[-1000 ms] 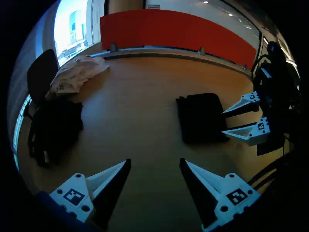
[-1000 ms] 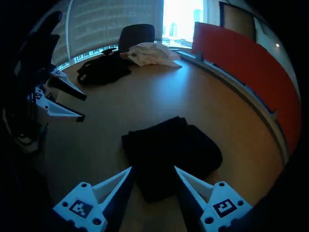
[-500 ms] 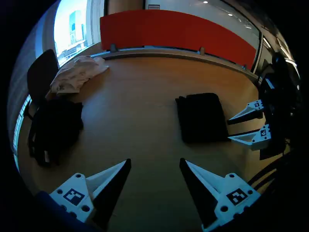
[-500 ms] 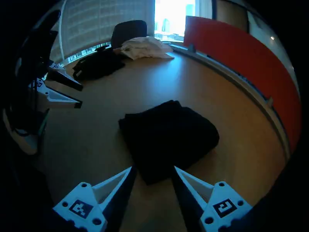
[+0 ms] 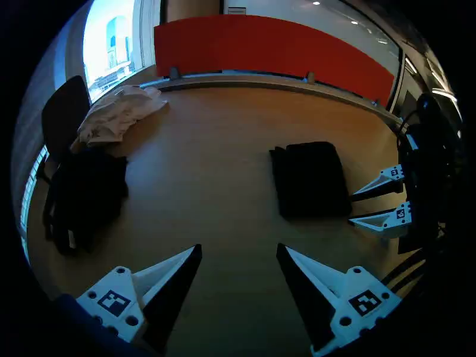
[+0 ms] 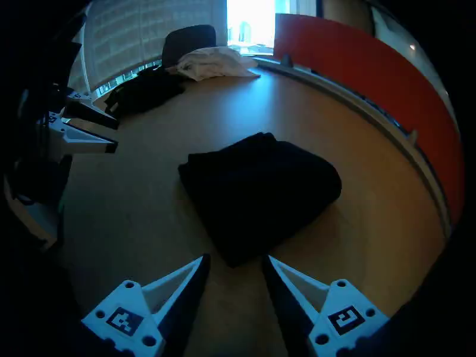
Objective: Fold towel
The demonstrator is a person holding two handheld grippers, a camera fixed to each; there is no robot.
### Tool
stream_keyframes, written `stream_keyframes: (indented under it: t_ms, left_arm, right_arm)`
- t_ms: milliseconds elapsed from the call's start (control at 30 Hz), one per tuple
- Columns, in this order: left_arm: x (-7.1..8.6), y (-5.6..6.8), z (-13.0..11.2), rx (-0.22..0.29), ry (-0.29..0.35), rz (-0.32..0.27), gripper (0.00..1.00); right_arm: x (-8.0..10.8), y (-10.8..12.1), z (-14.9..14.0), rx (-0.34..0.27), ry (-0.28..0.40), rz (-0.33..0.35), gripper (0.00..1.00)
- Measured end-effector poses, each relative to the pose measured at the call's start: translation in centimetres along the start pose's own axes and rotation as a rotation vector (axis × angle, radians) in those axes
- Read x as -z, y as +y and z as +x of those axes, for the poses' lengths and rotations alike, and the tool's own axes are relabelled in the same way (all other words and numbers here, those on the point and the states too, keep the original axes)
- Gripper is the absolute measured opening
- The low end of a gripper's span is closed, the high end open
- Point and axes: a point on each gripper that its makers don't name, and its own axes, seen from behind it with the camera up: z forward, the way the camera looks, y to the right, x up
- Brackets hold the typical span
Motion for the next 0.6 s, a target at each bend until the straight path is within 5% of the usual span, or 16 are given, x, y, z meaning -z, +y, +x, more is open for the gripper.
stream_keyframes:
  t_ms: [233,600]
  left_arm:
    - [0.01,0.05,-0.01,0.003,0.000,-0.001,0.93]
    - [0.02,0.08,-0.06,0.003,-0.001,-0.003,0.93]
  right_arm:
    - [-0.62,0.03,-0.02,-0.023,-0.002,-0.014,0.55]
    - [-0.61,0.43,-0.13,-0.053,-0.001,-0.032,0.11]
